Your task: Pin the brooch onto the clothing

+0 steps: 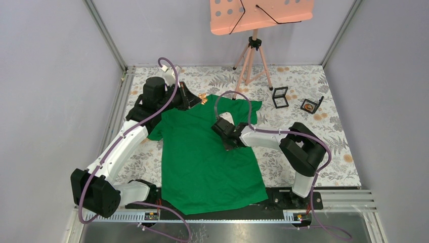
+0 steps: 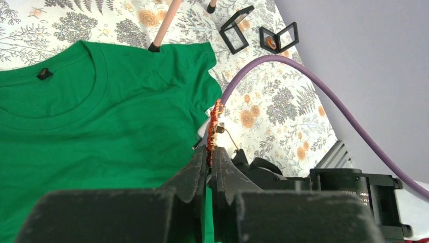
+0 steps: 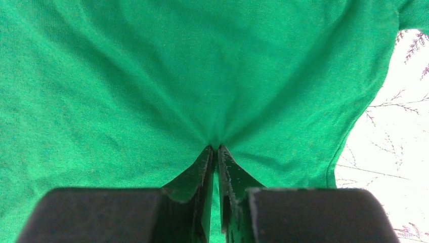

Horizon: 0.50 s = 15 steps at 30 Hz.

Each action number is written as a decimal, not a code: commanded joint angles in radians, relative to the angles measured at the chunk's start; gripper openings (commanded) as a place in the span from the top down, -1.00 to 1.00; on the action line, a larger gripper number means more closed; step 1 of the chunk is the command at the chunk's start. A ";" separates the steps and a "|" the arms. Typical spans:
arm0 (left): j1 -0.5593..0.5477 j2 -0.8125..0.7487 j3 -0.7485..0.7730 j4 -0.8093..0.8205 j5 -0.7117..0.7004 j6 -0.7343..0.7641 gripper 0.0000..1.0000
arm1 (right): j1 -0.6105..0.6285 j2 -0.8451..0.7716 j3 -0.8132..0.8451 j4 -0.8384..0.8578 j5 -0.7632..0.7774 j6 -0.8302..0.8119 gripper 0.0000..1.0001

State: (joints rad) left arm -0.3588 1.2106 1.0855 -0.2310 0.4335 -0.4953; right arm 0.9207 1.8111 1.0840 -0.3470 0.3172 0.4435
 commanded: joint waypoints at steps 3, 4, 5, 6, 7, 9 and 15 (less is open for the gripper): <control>0.006 -0.031 -0.007 0.059 0.022 -0.006 1.00 | 0.037 -0.004 -0.032 -0.036 0.016 0.044 0.82; 0.006 -0.031 -0.007 0.059 0.022 -0.006 1.00 | 0.040 -0.008 -0.033 -0.039 0.016 0.046 0.83; 0.006 -0.029 -0.007 0.059 0.024 -0.006 1.00 | 0.042 -0.013 -0.035 -0.045 0.016 0.048 0.84; 0.006 -0.029 -0.007 0.060 0.026 -0.007 1.00 | 0.046 -0.018 -0.036 -0.052 0.014 0.050 0.84; 0.006 -0.029 -0.008 0.059 0.026 -0.008 1.00 | 0.050 -0.025 -0.039 -0.054 0.013 0.052 0.84; 0.006 -0.028 -0.008 0.059 0.027 -0.008 1.00 | 0.056 -0.040 -0.047 -0.062 0.009 0.060 0.85; 0.006 -0.025 -0.009 0.062 0.031 -0.012 1.00 | 0.069 -0.091 -0.084 -0.063 -0.013 0.084 0.86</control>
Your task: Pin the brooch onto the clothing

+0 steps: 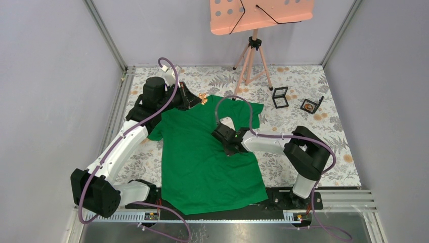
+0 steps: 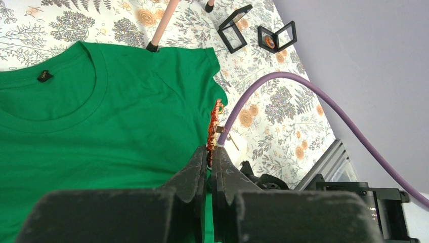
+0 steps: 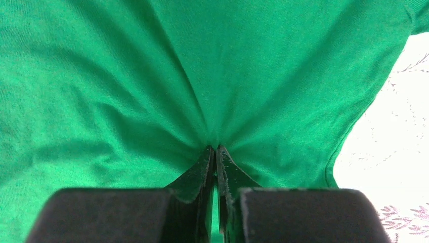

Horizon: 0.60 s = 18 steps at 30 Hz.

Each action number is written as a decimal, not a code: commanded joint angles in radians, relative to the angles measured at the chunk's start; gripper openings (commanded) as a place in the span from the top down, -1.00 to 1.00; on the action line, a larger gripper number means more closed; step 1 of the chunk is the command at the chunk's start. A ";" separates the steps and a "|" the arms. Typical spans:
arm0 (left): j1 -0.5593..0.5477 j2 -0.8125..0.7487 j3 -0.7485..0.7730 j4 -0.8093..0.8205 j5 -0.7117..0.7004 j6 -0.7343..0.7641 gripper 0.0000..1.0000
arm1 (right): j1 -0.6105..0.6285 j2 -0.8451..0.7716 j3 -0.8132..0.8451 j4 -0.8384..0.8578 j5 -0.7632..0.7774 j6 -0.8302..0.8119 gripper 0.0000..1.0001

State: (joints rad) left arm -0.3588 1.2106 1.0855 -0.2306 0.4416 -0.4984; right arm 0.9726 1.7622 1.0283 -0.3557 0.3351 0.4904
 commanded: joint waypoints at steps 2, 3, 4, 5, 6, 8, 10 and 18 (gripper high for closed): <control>0.006 -0.022 -0.012 0.064 0.026 -0.011 1.00 | 0.017 -0.050 -0.023 -0.055 -0.032 0.034 0.84; 0.006 -0.020 -0.012 0.065 0.028 -0.013 1.00 | 0.017 -0.053 -0.012 -0.061 -0.029 0.028 0.82; 0.006 -0.018 -0.013 0.065 0.028 -0.013 1.00 | 0.017 -0.054 0.001 -0.070 -0.024 0.020 0.79; 0.006 -0.017 -0.013 0.065 0.029 -0.013 1.00 | 0.017 -0.055 0.019 -0.081 -0.019 0.013 0.74; 0.006 -0.016 -0.014 0.065 0.028 -0.013 1.00 | 0.017 -0.058 0.037 -0.094 -0.011 0.002 0.70; 0.006 -0.014 -0.014 0.065 0.024 -0.013 1.00 | 0.015 -0.070 0.066 -0.109 -0.001 -0.021 0.56; 0.006 -0.013 -0.014 0.061 0.013 -0.010 1.00 | 0.015 -0.084 0.090 -0.111 0.003 -0.055 0.40; 0.027 -0.077 -0.064 0.014 -0.190 -0.022 1.00 | -0.040 -0.061 0.190 -0.040 -0.098 -0.159 0.08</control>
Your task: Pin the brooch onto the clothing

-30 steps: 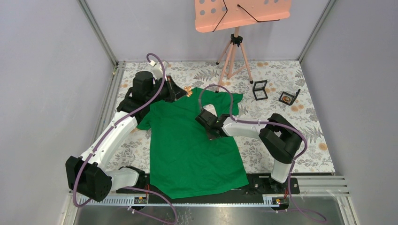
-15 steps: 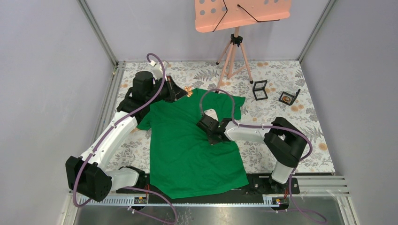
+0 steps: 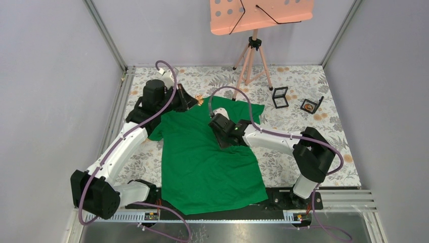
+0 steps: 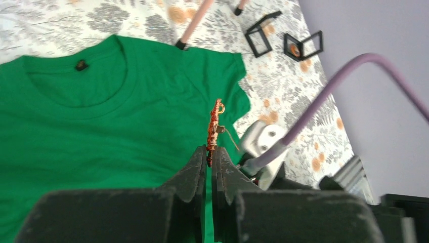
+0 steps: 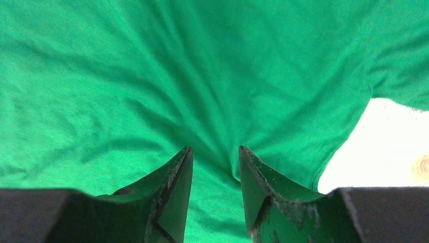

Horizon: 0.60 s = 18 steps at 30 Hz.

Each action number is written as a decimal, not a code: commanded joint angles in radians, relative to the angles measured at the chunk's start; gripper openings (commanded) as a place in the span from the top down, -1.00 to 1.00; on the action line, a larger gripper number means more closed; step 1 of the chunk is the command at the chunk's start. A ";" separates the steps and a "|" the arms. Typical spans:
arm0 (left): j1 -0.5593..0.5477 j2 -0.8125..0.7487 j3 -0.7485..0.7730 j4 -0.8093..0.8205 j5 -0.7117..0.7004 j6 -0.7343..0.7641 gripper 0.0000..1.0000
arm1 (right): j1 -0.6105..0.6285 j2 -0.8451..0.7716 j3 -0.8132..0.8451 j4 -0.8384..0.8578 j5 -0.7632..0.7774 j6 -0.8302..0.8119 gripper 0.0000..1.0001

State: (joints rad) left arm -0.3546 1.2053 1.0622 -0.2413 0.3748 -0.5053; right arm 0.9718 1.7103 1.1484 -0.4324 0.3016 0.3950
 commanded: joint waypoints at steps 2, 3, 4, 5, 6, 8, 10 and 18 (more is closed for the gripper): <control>0.043 -0.109 -0.104 0.053 -0.170 -0.038 1.00 | -0.058 0.008 0.085 0.072 -0.113 -0.080 0.03; 0.056 -0.128 -0.148 0.080 -0.194 -0.055 1.00 | -0.066 0.018 0.095 0.090 -0.136 -0.085 0.01; 0.070 -0.148 -0.197 0.111 -0.209 -0.075 1.00 | -0.075 0.031 0.103 0.105 -0.160 -0.090 -0.01; 0.081 -0.166 -0.246 0.140 -0.217 -0.092 1.00 | -0.084 0.045 0.116 0.116 -0.187 -0.093 -0.03; 0.091 -0.174 -0.292 0.173 -0.223 -0.109 1.00 | -0.093 0.068 0.133 0.123 -0.210 -0.097 -0.05; 0.096 -0.171 -0.355 0.199 -0.224 -0.121 1.00 | -0.107 0.107 0.170 0.124 -0.237 -0.108 -0.13; 0.103 -0.156 -0.404 0.224 -0.206 -0.130 1.00 | -0.117 0.150 0.212 0.119 -0.246 -0.122 -0.24; 0.136 -0.133 -0.504 0.326 -0.172 -0.171 1.00 | -0.124 0.309 0.387 0.087 -0.217 -0.123 -0.21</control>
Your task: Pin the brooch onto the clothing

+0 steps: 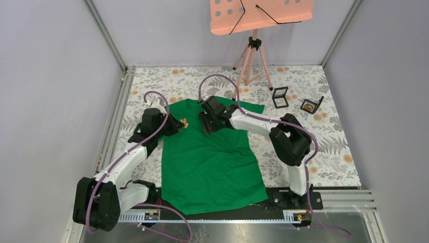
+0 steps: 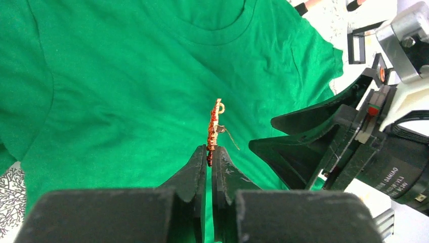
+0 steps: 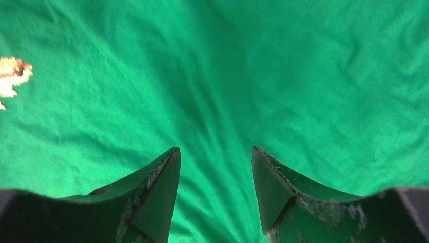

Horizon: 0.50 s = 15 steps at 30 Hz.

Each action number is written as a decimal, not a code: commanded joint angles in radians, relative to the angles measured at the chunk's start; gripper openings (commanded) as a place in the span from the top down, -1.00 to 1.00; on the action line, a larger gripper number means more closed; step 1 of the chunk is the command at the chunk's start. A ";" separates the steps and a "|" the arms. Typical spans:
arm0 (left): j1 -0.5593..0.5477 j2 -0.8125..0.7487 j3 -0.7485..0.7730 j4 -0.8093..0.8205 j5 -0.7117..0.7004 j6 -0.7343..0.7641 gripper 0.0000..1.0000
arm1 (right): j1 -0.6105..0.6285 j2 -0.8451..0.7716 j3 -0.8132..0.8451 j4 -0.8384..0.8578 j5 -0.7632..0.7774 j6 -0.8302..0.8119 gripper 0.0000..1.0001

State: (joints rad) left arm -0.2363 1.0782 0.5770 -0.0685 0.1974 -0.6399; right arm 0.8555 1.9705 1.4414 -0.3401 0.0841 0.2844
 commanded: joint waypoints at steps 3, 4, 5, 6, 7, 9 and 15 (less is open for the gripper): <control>0.027 -0.004 -0.047 0.181 0.023 -0.053 1.00 | -0.014 0.115 0.167 -0.044 0.011 -0.003 -0.16; 0.030 -0.004 -0.055 0.190 0.028 -0.058 1.00 | -0.015 0.133 0.189 -0.058 0.016 -0.003 -0.16; 0.031 -0.004 -0.063 0.196 0.030 -0.062 1.00 | -0.015 0.154 0.211 -0.072 0.023 -0.003 -0.15; 0.032 -0.004 -0.070 0.204 0.031 -0.067 1.00 | -0.015 0.177 0.231 -0.083 0.030 -0.002 -0.15; 0.032 -0.004 -0.075 0.208 0.034 -0.069 1.00 | -0.015 0.193 0.246 -0.095 0.035 -0.003 -0.14; 0.032 -0.003 -0.085 0.219 0.040 -0.074 1.00 | -0.015 0.218 0.273 -0.109 0.046 -0.003 -0.12; 0.032 0.024 -0.096 0.246 0.041 -0.076 1.00 | -0.016 0.253 0.302 -0.117 0.071 0.003 0.02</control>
State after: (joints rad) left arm -0.2100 1.0843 0.4858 0.0803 0.2173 -0.7071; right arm 0.8494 2.2082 1.6909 -0.4271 0.1162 0.2848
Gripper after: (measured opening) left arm 0.037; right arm 0.520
